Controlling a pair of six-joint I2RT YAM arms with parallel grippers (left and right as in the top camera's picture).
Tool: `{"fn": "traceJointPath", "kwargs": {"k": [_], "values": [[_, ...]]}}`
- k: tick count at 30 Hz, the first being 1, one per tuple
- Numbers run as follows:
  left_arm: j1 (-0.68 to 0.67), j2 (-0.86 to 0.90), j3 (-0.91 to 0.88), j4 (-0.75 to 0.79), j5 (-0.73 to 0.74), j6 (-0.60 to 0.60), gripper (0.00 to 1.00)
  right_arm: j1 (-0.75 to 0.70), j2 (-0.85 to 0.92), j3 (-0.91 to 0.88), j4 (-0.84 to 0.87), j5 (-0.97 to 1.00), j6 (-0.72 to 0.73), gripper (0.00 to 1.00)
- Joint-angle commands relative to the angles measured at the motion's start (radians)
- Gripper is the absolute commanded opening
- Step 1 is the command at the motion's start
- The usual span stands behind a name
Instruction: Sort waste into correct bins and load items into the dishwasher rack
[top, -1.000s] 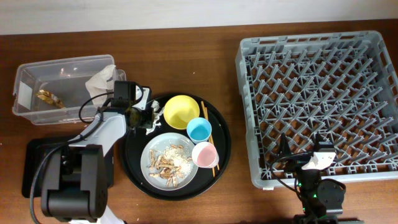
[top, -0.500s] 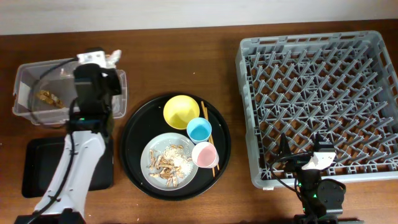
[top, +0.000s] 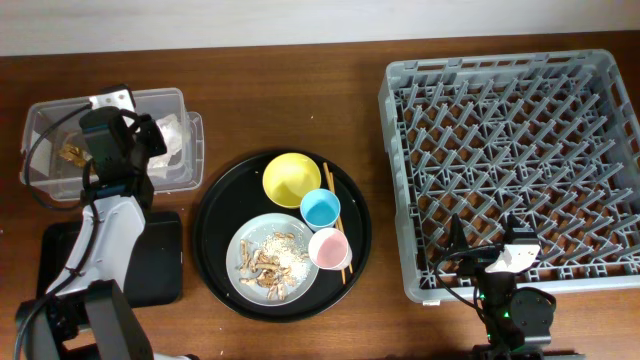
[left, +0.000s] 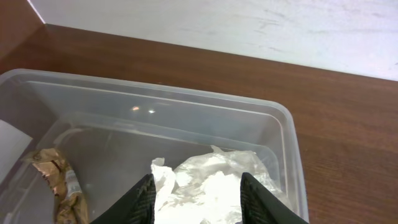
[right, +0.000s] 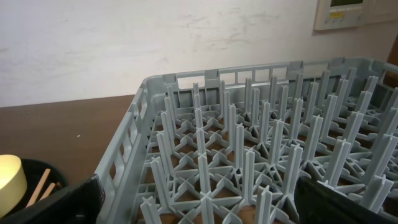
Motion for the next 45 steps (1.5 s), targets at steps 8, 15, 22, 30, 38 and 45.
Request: {"fn": "traceJointPath", "kwargs": {"k": [8,15,22,30,38,45], "values": [[0.002,0.032,0.006,-0.025,0.149,0.004,0.01,-0.007,-0.006,-0.007,-0.004,0.008,0.004,0.99],[0.002,-0.285,0.006,-0.364,0.23,0.004,0.01,-0.007,-0.006,-0.007,-0.004,0.008,0.004,0.99],[0.002,-0.408,0.006,-0.618,0.548,0.004,0.75,-0.007,-0.006,-0.007,-0.004,0.008,0.004,0.99],[-0.085,-0.406,0.004,-0.766,0.82,0.013,0.99,-0.007,-0.006,-0.007,-0.004,0.008,0.004,0.99],[-0.131,-0.406,0.004,-0.746,0.856,0.011,0.75,-0.007,-0.006,-0.007,-0.004,0.008,0.004,0.99],[-0.383,-0.406,0.004,-0.587,0.739,0.011,0.72,-0.007,-0.006,-0.007,-0.004,0.008,0.004,0.99]]}}
